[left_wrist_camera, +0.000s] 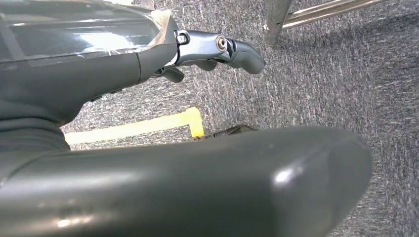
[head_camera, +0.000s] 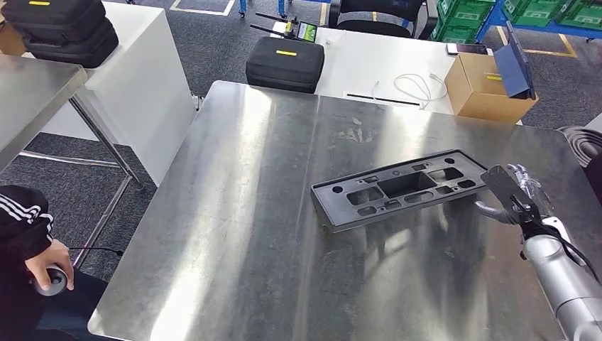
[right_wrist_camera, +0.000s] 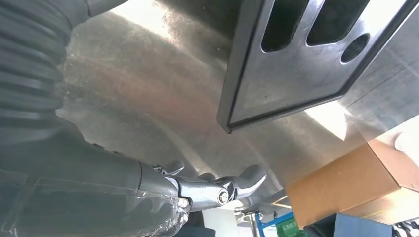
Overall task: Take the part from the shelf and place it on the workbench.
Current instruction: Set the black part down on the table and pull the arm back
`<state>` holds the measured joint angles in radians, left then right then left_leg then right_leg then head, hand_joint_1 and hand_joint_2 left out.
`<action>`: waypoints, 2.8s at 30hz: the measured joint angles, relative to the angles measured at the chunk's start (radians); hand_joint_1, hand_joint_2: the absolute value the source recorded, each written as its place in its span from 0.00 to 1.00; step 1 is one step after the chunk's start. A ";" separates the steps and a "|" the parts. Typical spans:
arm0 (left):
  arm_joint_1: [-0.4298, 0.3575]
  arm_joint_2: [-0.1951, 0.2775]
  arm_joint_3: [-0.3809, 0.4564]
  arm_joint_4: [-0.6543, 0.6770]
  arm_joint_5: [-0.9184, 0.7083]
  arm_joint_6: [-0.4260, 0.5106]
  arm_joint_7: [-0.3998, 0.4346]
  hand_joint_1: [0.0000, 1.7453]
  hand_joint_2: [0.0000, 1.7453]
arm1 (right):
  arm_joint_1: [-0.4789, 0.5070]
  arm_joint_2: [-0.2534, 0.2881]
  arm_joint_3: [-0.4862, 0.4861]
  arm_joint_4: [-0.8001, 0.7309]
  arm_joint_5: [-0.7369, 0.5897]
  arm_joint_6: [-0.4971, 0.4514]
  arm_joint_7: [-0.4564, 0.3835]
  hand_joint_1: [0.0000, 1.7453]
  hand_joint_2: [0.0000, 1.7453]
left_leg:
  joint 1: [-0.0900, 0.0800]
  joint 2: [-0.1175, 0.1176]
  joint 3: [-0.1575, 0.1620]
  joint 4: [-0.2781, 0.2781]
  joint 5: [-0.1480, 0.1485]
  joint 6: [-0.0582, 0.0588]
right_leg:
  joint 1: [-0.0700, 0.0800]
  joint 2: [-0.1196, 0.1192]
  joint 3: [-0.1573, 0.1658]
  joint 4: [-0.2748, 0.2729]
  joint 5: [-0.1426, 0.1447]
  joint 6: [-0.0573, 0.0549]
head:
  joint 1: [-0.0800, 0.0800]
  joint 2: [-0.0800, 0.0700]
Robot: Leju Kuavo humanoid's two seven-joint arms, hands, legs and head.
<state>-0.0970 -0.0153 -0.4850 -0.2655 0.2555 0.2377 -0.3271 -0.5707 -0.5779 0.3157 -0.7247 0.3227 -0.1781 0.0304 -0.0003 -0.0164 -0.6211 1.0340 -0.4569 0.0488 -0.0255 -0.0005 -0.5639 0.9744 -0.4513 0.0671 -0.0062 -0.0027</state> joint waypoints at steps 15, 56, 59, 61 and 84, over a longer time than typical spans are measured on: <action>0.000 0.000 0.000 0.000 0.002 0.001 0.000 0.00 0.00 | 0.071 -0.008 -0.031 -0.063 -0.004 0.000 -0.007 0.00 0.00 | 0.001 0.002 0.000 0.000 0.001 0.003 | 0.003 0.000 -0.005 0.004 0.003 0.020 | -0.001 0.000; 0.017 0.004 0.000 0.000 0.056 0.003 0.006 0.00 0.00 | 0.137 -0.069 -0.171 -0.040 -0.004 -0.083 -0.049 0.00 0.00 | -0.003 0.007 0.011 -0.023 0.014 0.036 | -0.013 0.001 -0.068 0.131 -0.060 0.024 | 0.004 0.000; 0.017 0.003 -0.001 0.000 0.057 0.002 0.006 0.00 0.00 | 0.143 -0.070 -0.172 -0.036 -0.001 -0.084 -0.049 0.00 0.00 | -0.002 0.008 0.011 -0.023 0.015 0.036 | -0.014 0.001 -0.146 0.297 -0.116 0.027 | 0.005 0.000; 0.017 0.003 -0.002 0.000 0.059 0.003 0.006 0.00 0.00 | 0.146 -0.071 -0.172 -0.032 0.007 -0.086 -0.050 0.00 0.00 | 0.002 0.008 0.011 -0.021 0.014 0.030 | -0.018 0.000 -0.114 0.237 -0.086 0.046 | 0.005 0.000; 0.015 0.001 -0.011 0.000 0.080 0.012 0.001 0.00 0.00 | 0.131 -0.062 -0.182 0.003 0.050 -0.114 -0.064 0.00 0.00 | -0.009 0.012 0.024 -0.012 -0.007 0.017 | 0.001 0.002 -0.017 0.037 -0.017 0.009 | 0.003 0.000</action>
<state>-0.0817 -0.0139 -0.4957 -0.2652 0.3352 0.2492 -0.3265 -0.4395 -0.6400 0.1341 -0.7216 0.3724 -0.2922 -0.0336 -0.0097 -0.0040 -0.5966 1.0218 -0.4640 0.0656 -0.0250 0.0011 -0.5805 1.0116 -0.4684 0.0761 -0.0033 -0.0027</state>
